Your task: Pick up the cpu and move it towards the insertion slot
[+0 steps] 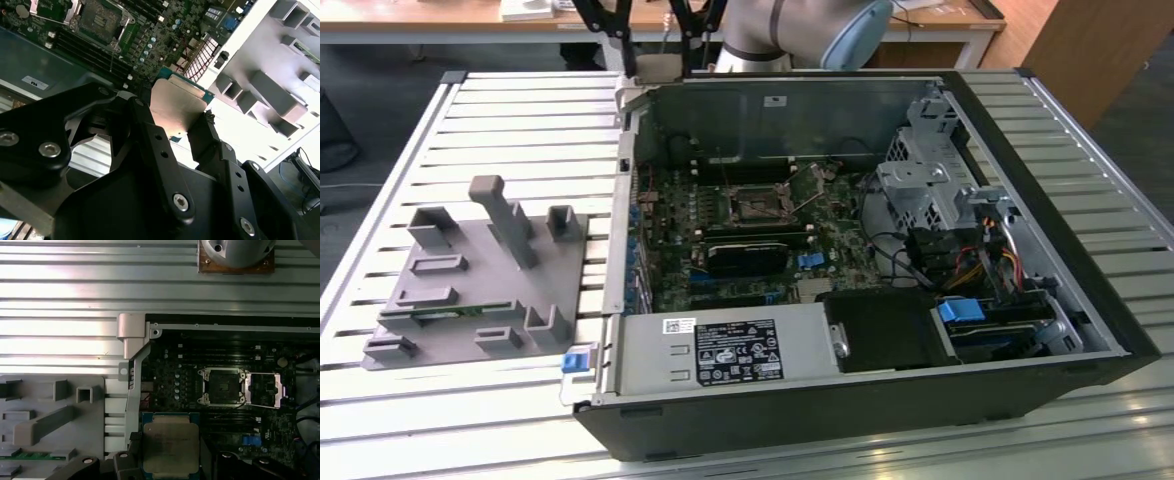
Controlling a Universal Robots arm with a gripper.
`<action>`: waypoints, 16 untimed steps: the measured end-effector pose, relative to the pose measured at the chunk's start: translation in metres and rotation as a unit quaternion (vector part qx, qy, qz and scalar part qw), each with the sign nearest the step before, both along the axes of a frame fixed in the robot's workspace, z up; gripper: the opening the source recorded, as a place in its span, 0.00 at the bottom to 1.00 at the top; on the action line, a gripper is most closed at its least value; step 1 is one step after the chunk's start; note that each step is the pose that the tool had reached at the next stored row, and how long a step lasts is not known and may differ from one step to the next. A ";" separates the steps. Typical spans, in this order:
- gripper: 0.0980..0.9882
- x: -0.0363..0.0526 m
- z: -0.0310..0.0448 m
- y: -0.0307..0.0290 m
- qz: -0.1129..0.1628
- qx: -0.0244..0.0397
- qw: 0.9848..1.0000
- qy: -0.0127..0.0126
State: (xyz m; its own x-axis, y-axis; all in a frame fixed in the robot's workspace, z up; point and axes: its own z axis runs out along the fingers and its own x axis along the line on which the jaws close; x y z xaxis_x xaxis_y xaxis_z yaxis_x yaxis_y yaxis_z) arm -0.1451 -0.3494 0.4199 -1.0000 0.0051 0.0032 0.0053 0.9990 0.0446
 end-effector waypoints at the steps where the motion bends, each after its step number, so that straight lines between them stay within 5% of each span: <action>1: 0.50 0.0011 0.0000 0.0002 0.000 0.000 1.000 0.000; 16: 0.50 0.0168 0.0000 0.0027 0.000 0.000 1.000 0.000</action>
State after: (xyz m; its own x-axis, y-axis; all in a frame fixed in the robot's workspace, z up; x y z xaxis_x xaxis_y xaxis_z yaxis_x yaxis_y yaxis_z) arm -0.1283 -0.3467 0.4200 -1.0000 0.0046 0.0033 0.0047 0.9990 0.0445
